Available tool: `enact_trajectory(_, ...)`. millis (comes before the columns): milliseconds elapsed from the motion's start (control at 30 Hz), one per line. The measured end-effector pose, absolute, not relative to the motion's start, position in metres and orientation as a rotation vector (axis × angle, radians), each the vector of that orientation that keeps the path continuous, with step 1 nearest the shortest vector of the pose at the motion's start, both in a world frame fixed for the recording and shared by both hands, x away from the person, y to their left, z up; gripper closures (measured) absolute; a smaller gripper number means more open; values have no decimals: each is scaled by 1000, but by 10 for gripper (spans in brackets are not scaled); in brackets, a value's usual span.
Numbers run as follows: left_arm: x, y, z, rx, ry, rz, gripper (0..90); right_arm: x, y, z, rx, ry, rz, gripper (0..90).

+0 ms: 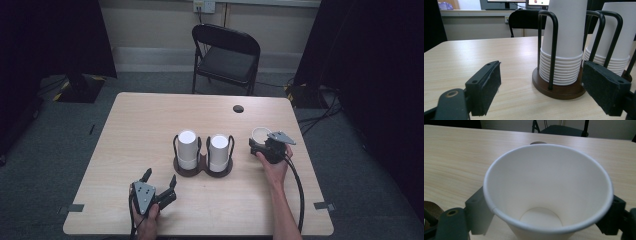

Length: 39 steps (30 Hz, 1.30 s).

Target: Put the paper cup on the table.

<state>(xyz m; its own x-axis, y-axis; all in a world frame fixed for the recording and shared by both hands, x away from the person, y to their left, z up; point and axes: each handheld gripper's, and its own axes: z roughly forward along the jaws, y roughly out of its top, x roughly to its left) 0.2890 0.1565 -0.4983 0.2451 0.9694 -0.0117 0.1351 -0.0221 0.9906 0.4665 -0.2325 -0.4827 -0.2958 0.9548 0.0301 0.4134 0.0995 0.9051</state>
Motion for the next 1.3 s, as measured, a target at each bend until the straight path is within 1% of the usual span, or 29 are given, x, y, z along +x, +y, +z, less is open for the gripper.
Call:
enact_trajectory(133,289,156,-498,1418,1117,961,164,466,-232,-483,1365,1781,1149,133)
enact_trajectory(667,290,156,-498,1411,1133,961,165,452,-242,-489,1466,1779,1121,132)
enact_trajectory(1300,291,156,-498,1416,1147,960,169,425,-248,-470,1465,1690,1132,133)
